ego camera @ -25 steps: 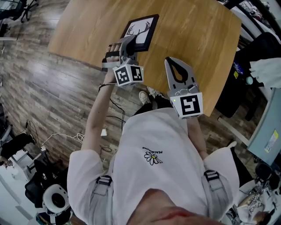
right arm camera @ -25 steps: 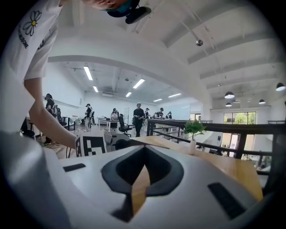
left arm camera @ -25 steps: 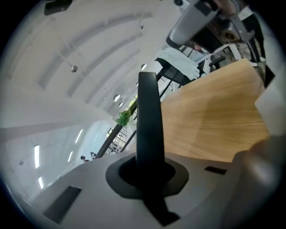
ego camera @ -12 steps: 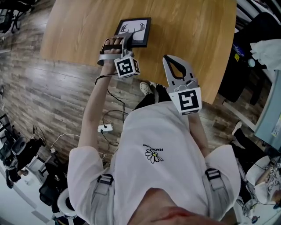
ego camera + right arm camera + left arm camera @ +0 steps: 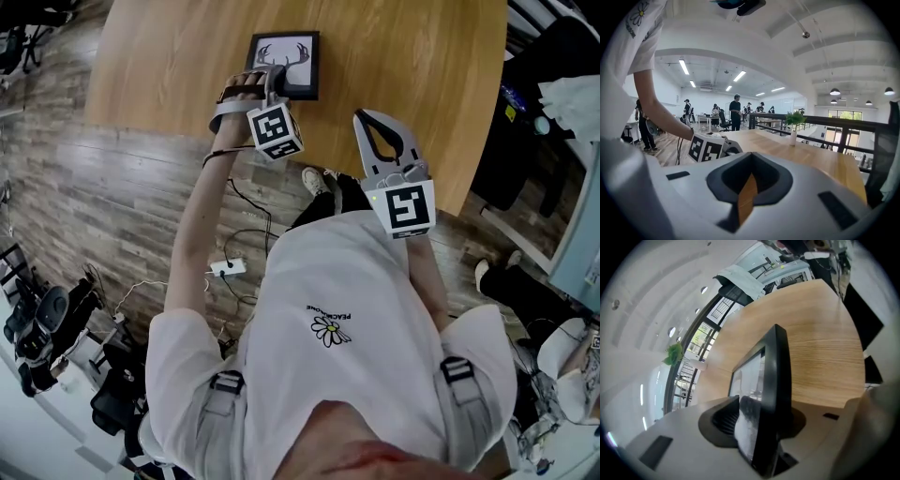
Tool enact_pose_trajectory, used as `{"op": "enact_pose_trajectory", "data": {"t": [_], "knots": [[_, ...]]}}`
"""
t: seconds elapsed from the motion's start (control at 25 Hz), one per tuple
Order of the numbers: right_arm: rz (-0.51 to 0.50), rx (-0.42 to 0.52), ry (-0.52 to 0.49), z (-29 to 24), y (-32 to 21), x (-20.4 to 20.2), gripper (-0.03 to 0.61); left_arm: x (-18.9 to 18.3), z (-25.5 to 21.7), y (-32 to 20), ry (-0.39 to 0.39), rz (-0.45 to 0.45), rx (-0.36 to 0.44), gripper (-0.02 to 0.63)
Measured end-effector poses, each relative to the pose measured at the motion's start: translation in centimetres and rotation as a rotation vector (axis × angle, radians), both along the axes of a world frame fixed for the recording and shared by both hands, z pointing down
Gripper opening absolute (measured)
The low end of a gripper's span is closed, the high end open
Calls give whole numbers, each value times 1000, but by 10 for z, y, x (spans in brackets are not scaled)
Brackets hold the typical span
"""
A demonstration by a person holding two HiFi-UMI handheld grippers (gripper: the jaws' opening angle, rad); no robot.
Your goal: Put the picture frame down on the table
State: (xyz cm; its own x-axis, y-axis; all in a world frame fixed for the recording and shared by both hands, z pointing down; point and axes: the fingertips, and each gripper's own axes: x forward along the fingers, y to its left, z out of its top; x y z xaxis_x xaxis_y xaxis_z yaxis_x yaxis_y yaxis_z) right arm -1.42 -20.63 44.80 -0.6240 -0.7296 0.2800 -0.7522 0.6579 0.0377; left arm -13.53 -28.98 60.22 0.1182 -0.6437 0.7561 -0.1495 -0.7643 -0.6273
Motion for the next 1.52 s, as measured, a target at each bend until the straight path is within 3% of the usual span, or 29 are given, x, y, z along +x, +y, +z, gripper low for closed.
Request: {"op": "enact_pose_trajectory", "data": {"t": [0.32, 0.56, 0.8, 0.96, 1.0, 1.04, 1.12, 1.24, 1.52], "knots": [[29, -20, -42, -1, -13, 7, 8, 5, 15, 24, 36, 30, -318, 296], [8, -63, -36, 10, -10, 2, 8, 4, 20, 35, 44, 60, -478, 334], [7, -147, -115, 17, -7, -4, 8, 5, 27, 46, 31, 67, -692, 365], [18, -140, -98, 19, -10, 0, 8, 3, 41, 51, -31, 73, -740, 367], [23, -140, -96, 19, -11, 2, 8, 3, 45, 54, -22, 52, -774, 354], [28, -141, -97, 20, -12, 3, 8, 2, 47, 56, 2, 19, -816, 300], [37, -142, -96, 20, -14, 7, 8, 0, 46, 54, 70, -44, -870, 281], [45, -143, -88, 23, -13, 10, 8, 0, 45, 54, 124, -54, -874, 281], [29, -136, -84, 23, -13, 5, 8, 1, 46, 56, 89, -58, -865, 281]]}}
